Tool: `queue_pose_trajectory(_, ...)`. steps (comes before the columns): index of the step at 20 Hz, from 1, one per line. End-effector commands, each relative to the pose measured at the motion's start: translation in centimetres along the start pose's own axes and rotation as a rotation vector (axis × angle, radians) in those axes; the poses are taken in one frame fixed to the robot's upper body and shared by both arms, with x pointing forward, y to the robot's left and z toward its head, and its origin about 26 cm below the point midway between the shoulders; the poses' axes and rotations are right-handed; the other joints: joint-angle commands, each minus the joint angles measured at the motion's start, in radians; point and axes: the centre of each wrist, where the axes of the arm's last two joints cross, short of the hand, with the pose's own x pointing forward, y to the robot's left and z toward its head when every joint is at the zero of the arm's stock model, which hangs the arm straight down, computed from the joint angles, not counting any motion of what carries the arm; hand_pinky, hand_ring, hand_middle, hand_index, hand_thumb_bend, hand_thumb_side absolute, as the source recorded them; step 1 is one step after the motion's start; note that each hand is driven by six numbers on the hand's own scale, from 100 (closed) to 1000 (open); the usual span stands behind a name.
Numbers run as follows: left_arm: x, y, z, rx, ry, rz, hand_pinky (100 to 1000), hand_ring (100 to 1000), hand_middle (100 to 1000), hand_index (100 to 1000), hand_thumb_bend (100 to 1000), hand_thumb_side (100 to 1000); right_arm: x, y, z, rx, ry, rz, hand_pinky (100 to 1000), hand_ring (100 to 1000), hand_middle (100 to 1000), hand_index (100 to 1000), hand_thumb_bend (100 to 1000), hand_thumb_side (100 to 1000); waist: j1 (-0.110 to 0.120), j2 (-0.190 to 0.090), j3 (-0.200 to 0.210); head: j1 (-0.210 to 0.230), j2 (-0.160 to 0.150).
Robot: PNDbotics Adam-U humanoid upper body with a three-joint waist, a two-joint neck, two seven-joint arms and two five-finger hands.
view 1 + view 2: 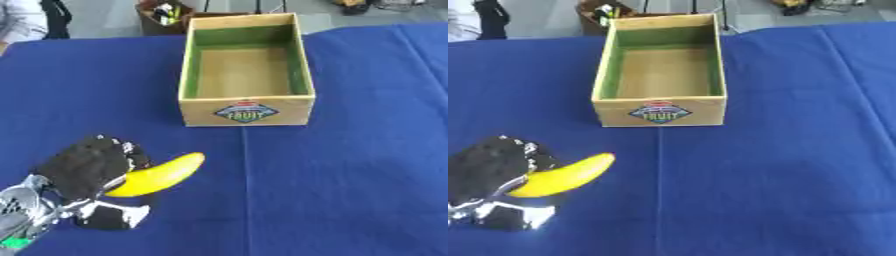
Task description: Pick up objects on the table and place them in the box.
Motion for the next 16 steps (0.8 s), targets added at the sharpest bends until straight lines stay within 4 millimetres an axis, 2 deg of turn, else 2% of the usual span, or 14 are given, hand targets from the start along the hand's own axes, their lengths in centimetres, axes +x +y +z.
queue_pose_trajectory(1, -1.4, 1.8, 0.3, 0.055, 0.013, -0.058, 277, 404, 388, 578, 100, 547, 0.3, -0.3, -0.6, 0.003, -0.024, 0.005, 705, 625, 537, 717, 100, 827, 0.0, -0.023, -0.001, -0.002, -0.003)
queue_pose_trajectory(2, -1.6, 2.1, 0.2, 0.071, 0.013, -0.066, 276, 404, 390, 579, 100, 597, 0.3, -0.3, -0.6, 0.004, -0.025, 0.006, 705, 625, 537, 717, 100, 837, 0.0, -0.024, -0.002, -0.002, -0.002)
queue_pose_trajectory(3, -1.8, 2.5, 0.2, 0.087, 0.015, -0.074, 275, 403, 387, 578, 100, 546, 0.3, -0.4, -0.6, 0.005, -0.025, 0.006, 705, 625, 537, 717, 100, 828, 0.001, -0.026, -0.002, -0.002, -0.001)
queue_pose_trajectory(8, -2.5, 4.1, -0.1, 0.156, 0.024, -0.099, 267, 401, 385, 577, 100, 546, 0.3, -0.4, -0.6, 0.01, -0.028, 0.008, 705, 625, 538, 717, 100, 830, 0.002, -0.029, -0.007, -0.001, 0.003)
queue_pose_trajectory(9, -2.6, 4.5, -0.1, 0.175, 0.03, -0.105, 264, 400, 385, 577, 100, 585, 0.3, -0.5, -0.6, 0.012, -0.029, 0.009, 705, 625, 538, 717, 100, 838, 0.002, -0.03, -0.009, -0.001, 0.004)
queue_pose_trajectory(10, -2.8, 5.0, -0.2, 0.195, 0.035, -0.111, 261, 399, 384, 576, 100, 546, 0.3, -0.5, -0.6, 0.014, -0.03, 0.009, 705, 625, 538, 717, 100, 831, 0.002, -0.031, -0.01, 0.0, 0.004)
queue_pose_trajectory(16, -3.2, 7.3, -0.7, 0.278, 0.05, -0.127, 247, 393, 378, 568, 100, 543, 0.3, -0.5, -0.5, 0.019, -0.031, 0.005, 705, 624, 538, 717, 100, 830, 0.006, -0.034, -0.025, 0.005, 0.006)
